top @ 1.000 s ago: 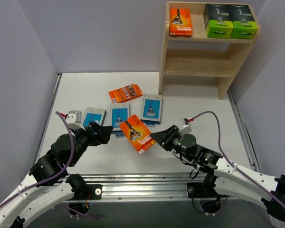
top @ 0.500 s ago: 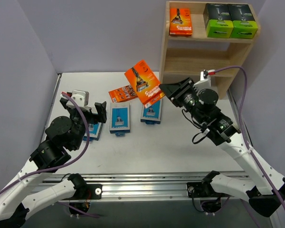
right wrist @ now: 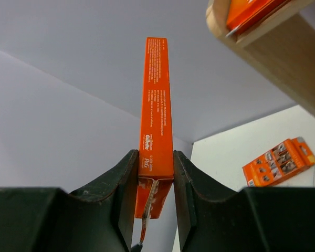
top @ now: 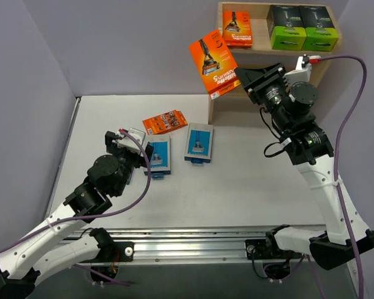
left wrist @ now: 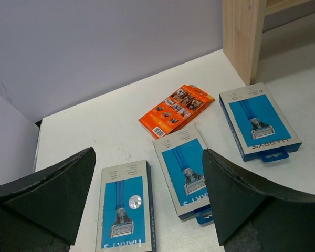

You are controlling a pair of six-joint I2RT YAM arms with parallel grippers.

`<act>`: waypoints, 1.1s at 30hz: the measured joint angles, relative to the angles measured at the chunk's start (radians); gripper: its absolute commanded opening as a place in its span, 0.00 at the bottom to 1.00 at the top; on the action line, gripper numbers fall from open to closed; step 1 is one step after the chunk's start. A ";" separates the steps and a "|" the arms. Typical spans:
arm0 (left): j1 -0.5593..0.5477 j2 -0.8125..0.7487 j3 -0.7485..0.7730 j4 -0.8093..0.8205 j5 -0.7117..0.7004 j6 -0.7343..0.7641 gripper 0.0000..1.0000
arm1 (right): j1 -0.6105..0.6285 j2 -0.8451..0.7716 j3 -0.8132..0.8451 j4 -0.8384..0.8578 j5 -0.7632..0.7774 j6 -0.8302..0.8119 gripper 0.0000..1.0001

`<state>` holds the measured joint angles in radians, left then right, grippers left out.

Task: Place and organize the shaving razors onto the shelf
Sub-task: Place the shaving razor onto shelf

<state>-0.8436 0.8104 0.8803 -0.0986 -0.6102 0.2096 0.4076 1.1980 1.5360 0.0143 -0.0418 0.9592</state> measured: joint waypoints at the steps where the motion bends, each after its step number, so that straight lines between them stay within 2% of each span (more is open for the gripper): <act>1: 0.000 -0.015 -0.016 0.006 0.006 0.002 0.92 | -0.024 0.006 0.009 0.000 -0.005 0.001 0.00; 3: 0.000 -0.050 -0.039 0.021 0.011 0.003 1.00 | -0.071 0.019 0.023 -0.002 -0.008 0.003 0.00; 4: 0.000 -0.068 -0.052 0.042 0.012 0.000 0.94 | -0.092 0.025 0.029 -0.002 -0.009 0.005 0.00; 8: -0.022 -0.112 -0.080 0.102 -0.005 -0.005 0.94 | -0.182 0.067 0.064 -0.002 -0.029 0.012 0.00; 15: -0.075 -0.100 -0.095 0.155 -0.019 0.014 0.94 | -0.285 0.153 0.118 0.029 -0.091 0.045 0.00; 23: -0.085 -0.099 -0.104 0.169 -0.023 0.025 0.94 | -0.335 0.226 0.165 0.061 -0.122 0.075 0.00; 33: -0.091 -0.111 -0.108 0.176 -0.023 0.039 0.94 | -0.336 0.290 0.177 0.120 -0.122 0.121 0.00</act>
<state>-0.9348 0.6994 0.7723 0.0772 -0.6327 0.2481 0.0715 1.4883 1.7134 0.1341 -0.1642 1.0798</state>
